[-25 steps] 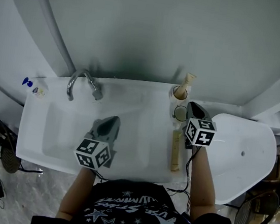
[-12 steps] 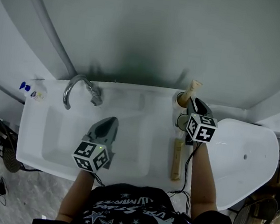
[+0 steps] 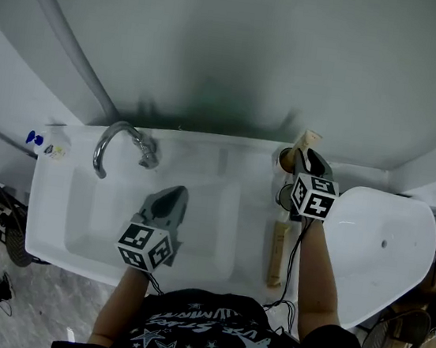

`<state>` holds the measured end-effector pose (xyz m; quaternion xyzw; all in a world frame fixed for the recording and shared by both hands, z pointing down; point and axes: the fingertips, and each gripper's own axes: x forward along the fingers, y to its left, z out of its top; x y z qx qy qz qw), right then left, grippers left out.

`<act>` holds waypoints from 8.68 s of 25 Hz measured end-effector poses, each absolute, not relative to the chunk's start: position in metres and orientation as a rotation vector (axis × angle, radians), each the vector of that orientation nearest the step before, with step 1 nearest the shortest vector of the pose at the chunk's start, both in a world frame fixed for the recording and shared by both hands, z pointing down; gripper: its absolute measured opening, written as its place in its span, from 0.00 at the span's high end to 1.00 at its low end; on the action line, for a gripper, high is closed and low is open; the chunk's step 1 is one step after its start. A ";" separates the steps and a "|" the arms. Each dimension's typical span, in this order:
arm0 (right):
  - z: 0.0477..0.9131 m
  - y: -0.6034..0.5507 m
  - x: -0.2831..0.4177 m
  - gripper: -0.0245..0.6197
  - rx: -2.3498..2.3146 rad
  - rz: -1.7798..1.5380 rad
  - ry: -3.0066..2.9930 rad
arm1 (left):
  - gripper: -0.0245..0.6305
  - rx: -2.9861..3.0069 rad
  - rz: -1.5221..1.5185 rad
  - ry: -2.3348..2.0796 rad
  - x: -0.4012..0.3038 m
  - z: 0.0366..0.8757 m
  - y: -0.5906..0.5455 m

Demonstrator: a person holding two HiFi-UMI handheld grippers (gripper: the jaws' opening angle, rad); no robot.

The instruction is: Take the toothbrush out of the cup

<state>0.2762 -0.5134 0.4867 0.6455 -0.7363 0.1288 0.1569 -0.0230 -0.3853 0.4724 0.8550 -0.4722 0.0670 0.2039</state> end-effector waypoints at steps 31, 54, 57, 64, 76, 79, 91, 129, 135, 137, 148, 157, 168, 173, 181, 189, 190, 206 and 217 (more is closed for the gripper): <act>0.476 -0.520 0.277 0.90 1.897 0.310 -2.070 | 0.93 2.357 0.169 -1.310 -0.025 0.476 -0.384; 0.377 -0.456 0.261 0.91 1.963 0.139 -2.253 | 0.93 2.439 0.105 -1.320 -0.025 0.439 -0.331; 0.371 -0.442 0.253 0.91 1.949 0.146 -2.281 | 0.93 2.447 0.101 -1.316 -0.026 0.436 -0.321; 0.369 -0.401 0.235 0.91 1.902 0.174 -2.324 | 0.93 2.445 0.108 -1.293 -0.030 0.440 -0.290; 0.417 -0.332 0.204 0.91 1.785 0.331 -2.289 | 0.93 2.440 0.133 -1.219 -0.028 0.456 -0.255; 0.435 -0.319 0.198 0.91 1.732 0.384 -2.268 | 0.93 2.438 0.144 -1.194 -0.025 0.461 -0.249; 0.508 -0.287 0.196 0.91 1.569 0.623 -2.093 | 0.93 2.421 0.157 -1.169 -0.027 0.471 -0.241; 0.616 -0.271 0.200 0.81 1.544 0.835 -1.755 | 0.93 2.410 0.197 -1.106 -0.053 0.491 -0.254; 0.598 -0.271 0.202 0.78 1.655 0.815 -1.758 | 0.93 2.429 0.204 -1.056 -0.063 0.494 -0.260; 0.587 -0.270 0.204 0.78 1.711 0.801 -1.771 | 0.93 2.442 0.206 -1.032 -0.065 0.494 -0.262; 0.536 -0.270 0.212 0.86 1.876 0.694 -1.891 | 0.93 2.470 0.185 -1.042 -0.071 0.487 -0.264; 0.513 -0.252 0.212 0.93 1.843 0.621 -2.043 | 0.93 2.458 0.218 -1.125 -0.054 0.480 -0.216; 0.505 -0.197 0.189 0.94 1.621 0.606 -2.271 | 0.93 2.367 0.227 -1.251 -0.034 0.485 -0.135; 0.510 -0.184 0.183 0.94 1.598 0.620 -2.349 | 0.93 2.292 0.160 -1.305 -0.035 0.483 -0.102; 0.522 -0.170 0.171 0.94 1.553 0.669 -2.396 | 0.93 2.278 0.136 -1.326 -0.040 0.484 -0.086; 0.515 -0.156 0.143 0.94 1.590 0.648 -2.385 | 0.93 2.295 0.161 -1.295 -0.064 0.489 -0.068; 0.512 -0.151 0.138 0.94 1.598 0.643 -2.381 | 0.93 2.292 0.157 -1.291 -0.070 0.490 -0.063; 0.485 -0.052 0.059 0.94 1.673 0.572 -2.359 | 0.93 2.353 0.110 -1.239 -0.152 0.471 0.016; 0.472 0.027 0.018 0.94 1.732 0.519 -2.330 | 0.93 2.404 0.076 -1.193 -0.196 0.462 0.081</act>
